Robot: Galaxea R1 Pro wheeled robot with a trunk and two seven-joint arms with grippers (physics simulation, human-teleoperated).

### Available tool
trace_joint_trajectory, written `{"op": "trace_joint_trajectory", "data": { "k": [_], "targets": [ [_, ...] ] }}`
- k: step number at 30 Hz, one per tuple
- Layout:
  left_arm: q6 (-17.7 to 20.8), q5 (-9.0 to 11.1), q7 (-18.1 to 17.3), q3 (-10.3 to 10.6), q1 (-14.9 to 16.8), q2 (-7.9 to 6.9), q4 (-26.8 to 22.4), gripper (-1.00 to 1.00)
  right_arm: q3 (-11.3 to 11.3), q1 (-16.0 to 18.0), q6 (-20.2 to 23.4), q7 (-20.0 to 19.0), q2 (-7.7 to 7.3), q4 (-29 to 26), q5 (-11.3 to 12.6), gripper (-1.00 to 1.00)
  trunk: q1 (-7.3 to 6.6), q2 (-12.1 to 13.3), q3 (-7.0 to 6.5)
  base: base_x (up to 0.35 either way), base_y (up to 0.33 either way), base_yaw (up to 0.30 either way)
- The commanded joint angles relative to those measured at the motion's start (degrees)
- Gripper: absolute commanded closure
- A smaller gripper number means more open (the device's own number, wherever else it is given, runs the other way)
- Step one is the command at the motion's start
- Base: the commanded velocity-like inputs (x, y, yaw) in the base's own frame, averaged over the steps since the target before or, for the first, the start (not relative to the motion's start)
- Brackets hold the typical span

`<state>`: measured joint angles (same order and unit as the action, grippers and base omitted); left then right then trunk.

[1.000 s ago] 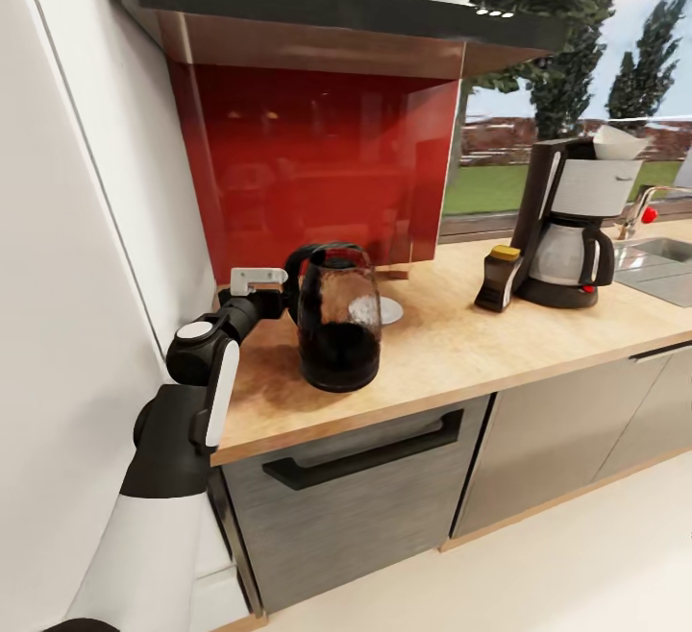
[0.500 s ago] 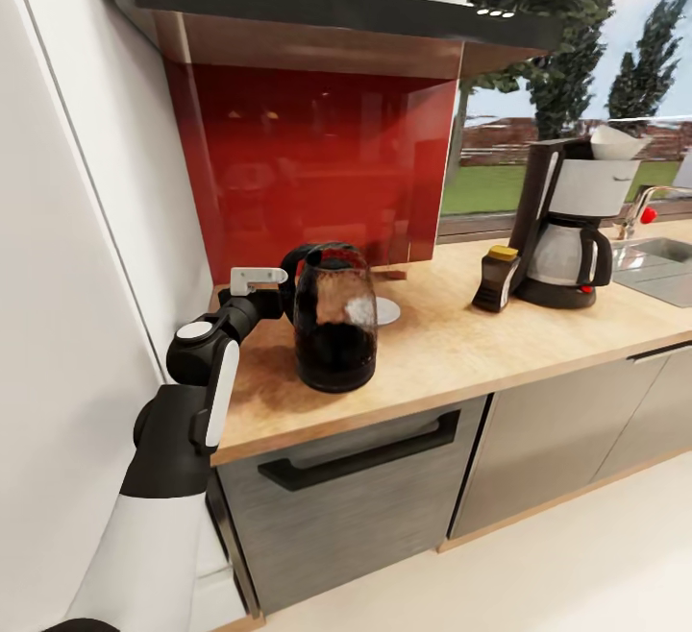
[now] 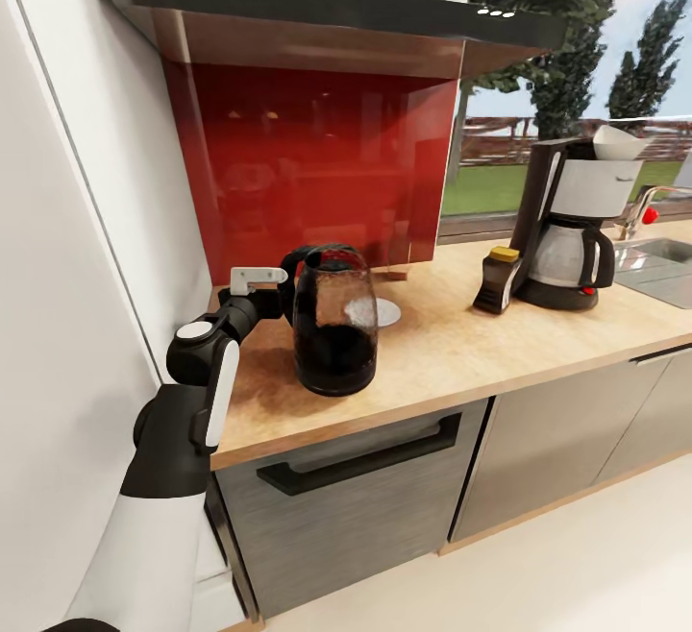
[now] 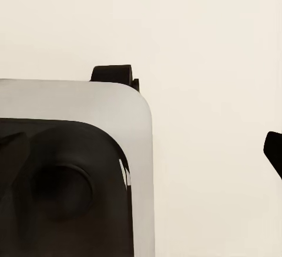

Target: Set up a coffee station on the kitchen countertop: keep the coffee maker on the countertop, move the bottle of coffee from the kitchen shelf to the counter next to the coffee maker, place a paper coffee filter on top of the coffee maker, put the saucer next to the coffee maker with the coffee cup on the saucer, and place the electric kettle next to the coffee maker.

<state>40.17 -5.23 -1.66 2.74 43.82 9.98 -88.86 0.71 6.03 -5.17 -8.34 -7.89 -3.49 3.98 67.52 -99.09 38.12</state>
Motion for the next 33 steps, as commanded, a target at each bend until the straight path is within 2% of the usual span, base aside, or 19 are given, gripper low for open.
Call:
{"op": "trace_joint_trajectory", "data": {
  "k": [1,33],
  "targets": [
    [0.3,-0.5,-0.2,0.0,0.0,0.02,-0.1,-1.00,0.1,0.0,-0.2,-0.3,-0.02,0.1,0.4,-1.00,-0.01,0.0,0.06,0.026,0.000,0.000],
    [0.3,-0.5,-0.2,0.1,0.0,0.02,-0.2,-1.00,0.1,0.0,-0.2,-0.3,-0.02,0.1,0.4,-1.00,-0.01,0.0,0.06,0.042,0.000,0.000]
  ]
}}
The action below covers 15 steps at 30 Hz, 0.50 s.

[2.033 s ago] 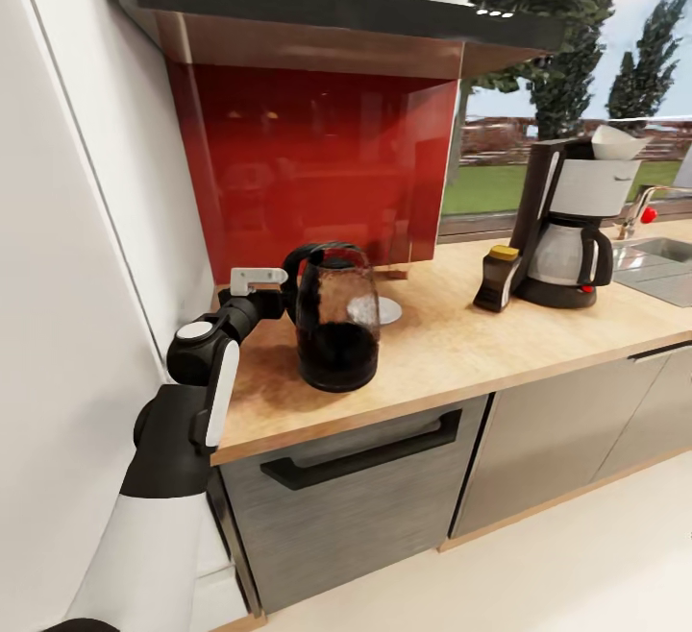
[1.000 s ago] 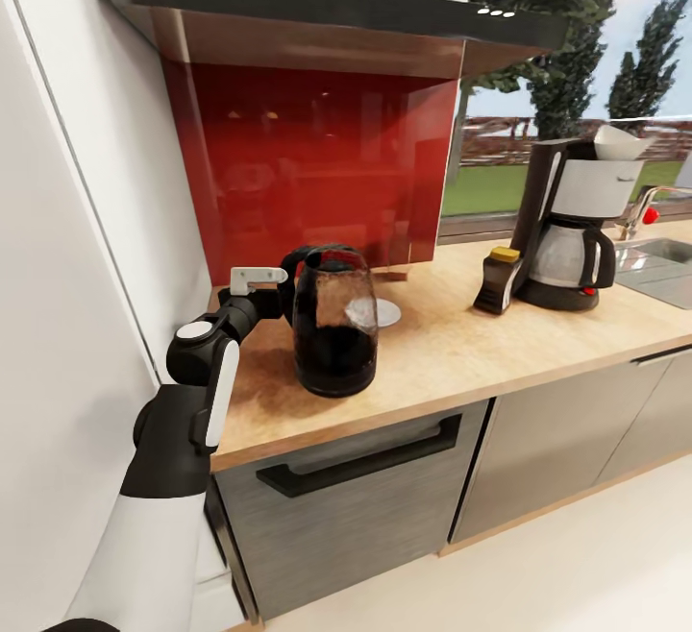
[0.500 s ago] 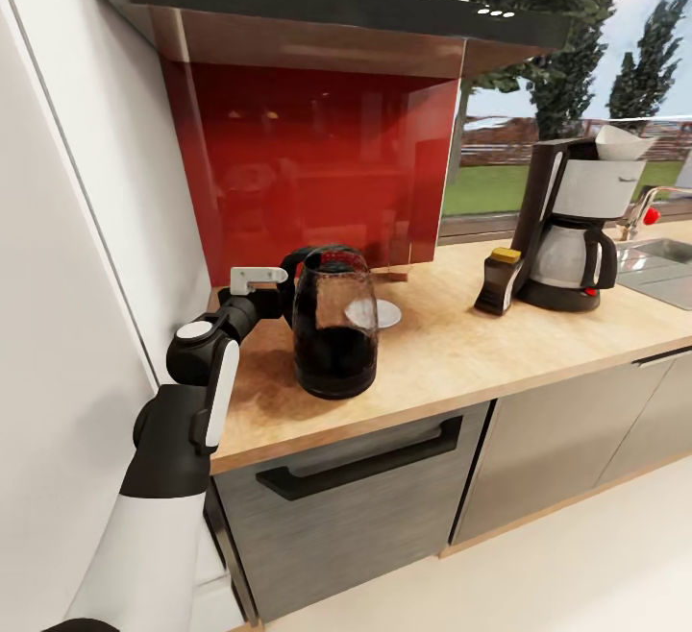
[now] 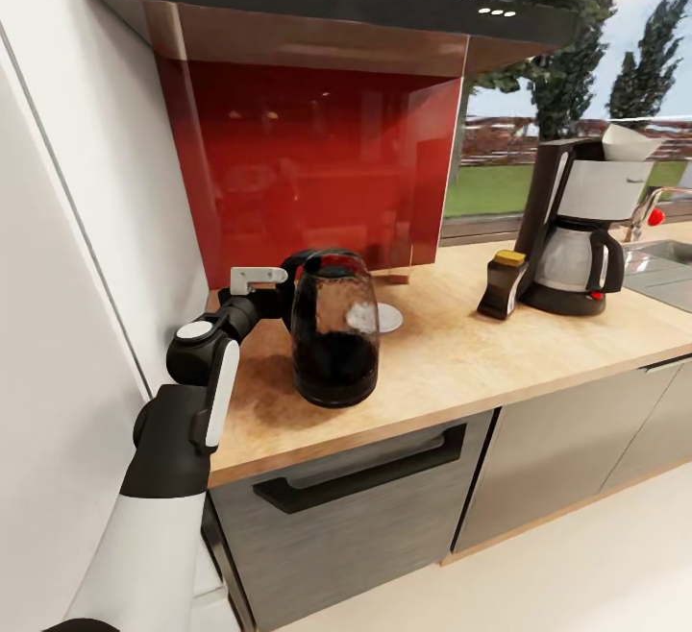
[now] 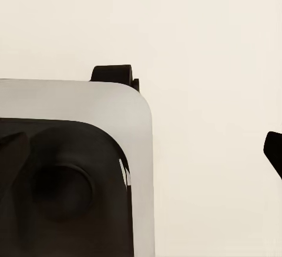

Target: Set up a coffee station on the kitchen countertop: keep the coffee maker on the countertop, move the bottle of coffee from the kitchen shelf to the counter next to the coffee maker, place a paper coffee filter on top of the coffee maker, put the saucer next to the coffee maker with the coffee cup on the saucer, and place the electric kettle next to the coffee maker.

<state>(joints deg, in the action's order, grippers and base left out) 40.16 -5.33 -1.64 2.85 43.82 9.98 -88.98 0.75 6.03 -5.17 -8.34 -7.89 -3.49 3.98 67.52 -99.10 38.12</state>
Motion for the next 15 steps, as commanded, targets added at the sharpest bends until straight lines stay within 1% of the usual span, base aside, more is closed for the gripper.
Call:
{"op": "trace_joint_trajectory", "data": {
  "k": [1,15],
  "targets": [
    [0.3,-0.4,-0.2,0.0,0.0,0.02,-0.1,-1.00,0.1,0.0,-0.2,-0.3,-0.02,0.1,0.4,-1.00,-0.01,0.0,0.06,0.006,0.000,0.000],
    [0.3,-0.4,-0.2,0.0,0.0,0.02,-0.1,-1.00,0.1,0.0,-0.2,-0.3,-0.02,0.1,0.4,-1.00,-0.01,0.0,0.06,0.016,0.000,0.000]
  ]
}}
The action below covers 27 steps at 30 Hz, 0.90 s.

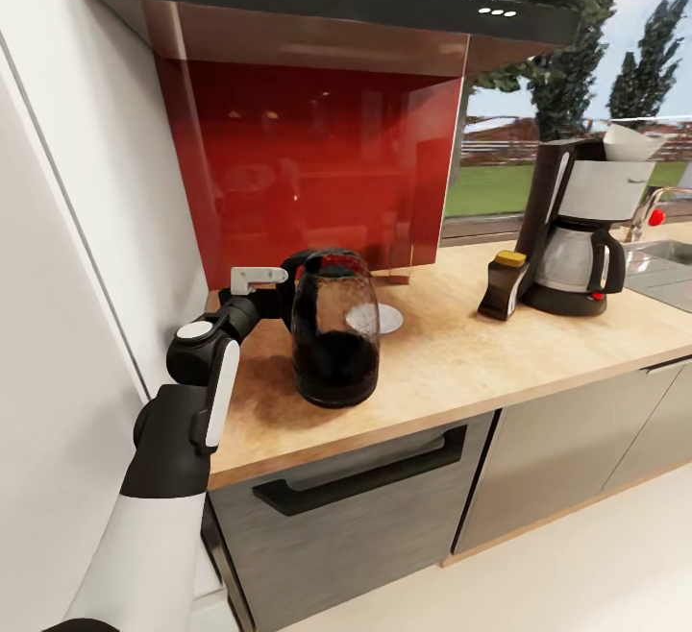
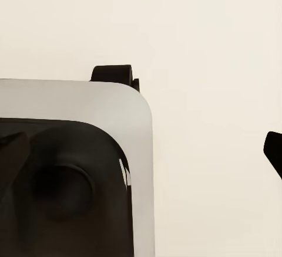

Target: Set up a coffee station on the kitchen countertop: keep the coffee maker on the countertop, move the bottle of coffee from the kitchen shelf to the counter next to the coffee maker, place a paper coffee filter on top of the coffee maker, put the saucer next to the coffee maker with the coffee cup on the saucer, and place the electric kettle next to the coffee maker.

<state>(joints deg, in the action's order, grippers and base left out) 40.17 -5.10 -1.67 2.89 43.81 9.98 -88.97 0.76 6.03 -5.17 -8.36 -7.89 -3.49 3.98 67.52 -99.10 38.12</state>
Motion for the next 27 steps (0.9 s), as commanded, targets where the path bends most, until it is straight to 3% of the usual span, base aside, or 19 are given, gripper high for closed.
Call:
{"op": "trace_joint_trajectory", "data": {
  "k": [1,17,27],
  "targets": [
    [0.3,-0.6,-0.2,0.0,0.0,0.02,-0.1,-1.00,0.1,0.0,-0.2,-0.3,-0.02,0.1,0.4,-1.00,0.00,0.0,0.06,0.009,0.000,0.000],
    [0.3,-0.6,-0.5,0.0,0.0,0.02,0.0,-1.00,0.1,0.0,-0.2,-0.3,-0.02,0.1,0.4,-1.00,0.00,0.0,0.06,0.002,0.000,0.000],
    [0.3,-0.6,-5.8,0.1,0.0,0.02,0.0,-1.00,0.0,0.0,-0.2,-0.3,-0.02,0.1,0.4,-1.00,0.00,0.0,0.06,0.000,0.000,0.000]
  ]
}}
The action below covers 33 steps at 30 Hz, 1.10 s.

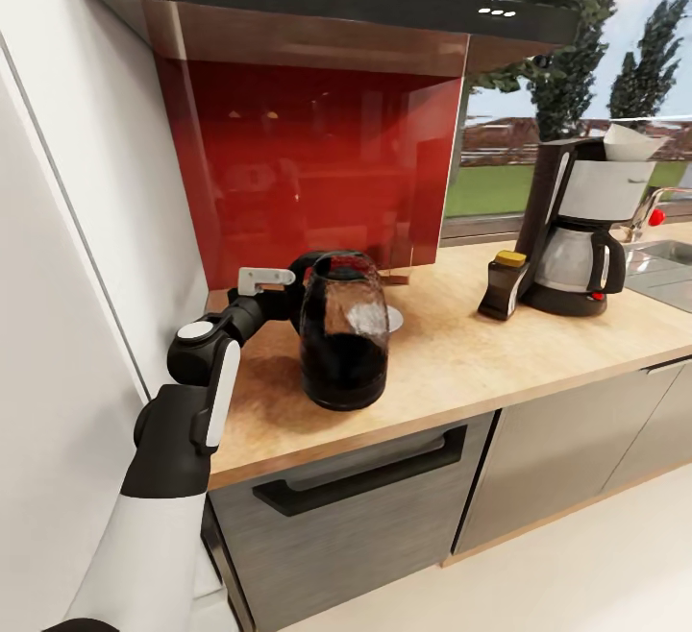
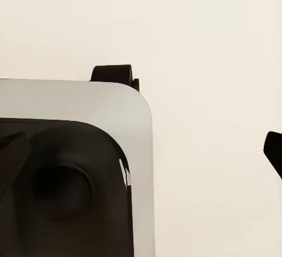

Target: Set up a coffee station on the kitchen countertop: keep the coffee maker on the countertop, move the bottle of coffee from the kitchen shelf to the counter next to the coffee maker, place a paper coffee filter on top of the coffee maker, put the saucer next to the coffee maker with the coffee cup on the saucer, and place the electric kettle next to the coffee maker.

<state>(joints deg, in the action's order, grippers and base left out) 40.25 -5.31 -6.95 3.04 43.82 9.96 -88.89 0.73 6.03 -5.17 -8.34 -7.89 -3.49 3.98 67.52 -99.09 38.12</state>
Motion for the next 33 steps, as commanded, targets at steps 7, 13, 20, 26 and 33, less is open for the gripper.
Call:
{"op": "trace_joint_trajectory", "data": {
  "k": [7,13,20,26,33],
  "targets": [
    [0.3,-0.4,-1.4,0.0,0.0,0.03,-0.1,-1.00,0.1,0.0,-0.2,-0.3,-0.02,0.1,0.4,-1.00,-0.01,0.0,0.06,0.000,0.000,0.000],
    [0.3,-0.3,-1.5,-0.1,0.0,0.03,0.0,-1.00,0.1,0.0,-0.2,-0.3,-0.02,0.1,0.4,-1.00,-0.01,0.0,0.06,0.000,0.000,0.000],
    [0.3,-0.4,-1.5,-0.1,0.0,0.03,0.0,-1.00,0.1,0.0,-0.2,-0.3,-0.02,0.1,0.4,-1.00,-0.01,0.0,0.06,0.000,0.000,0.000],
    [0.3,-0.4,-1.5,-0.1,0.0,0.03,0.1,-1.00,0.1,0.0,-0.2,-0.3,-0.02,0.1,0.4,-1.00,-0.01,0.0,0.06,0.000,0.000,0.000],
    [0.3,-0.4,-1.5,-0.1,0.0,0.03,0.2,-1.00,0.1,0.0,-0.2,-0.3,-0.02,0.1,0.4,-1.00,-0.01,0.0,0.06,0.000,0.000,0.000]
  ]
}}
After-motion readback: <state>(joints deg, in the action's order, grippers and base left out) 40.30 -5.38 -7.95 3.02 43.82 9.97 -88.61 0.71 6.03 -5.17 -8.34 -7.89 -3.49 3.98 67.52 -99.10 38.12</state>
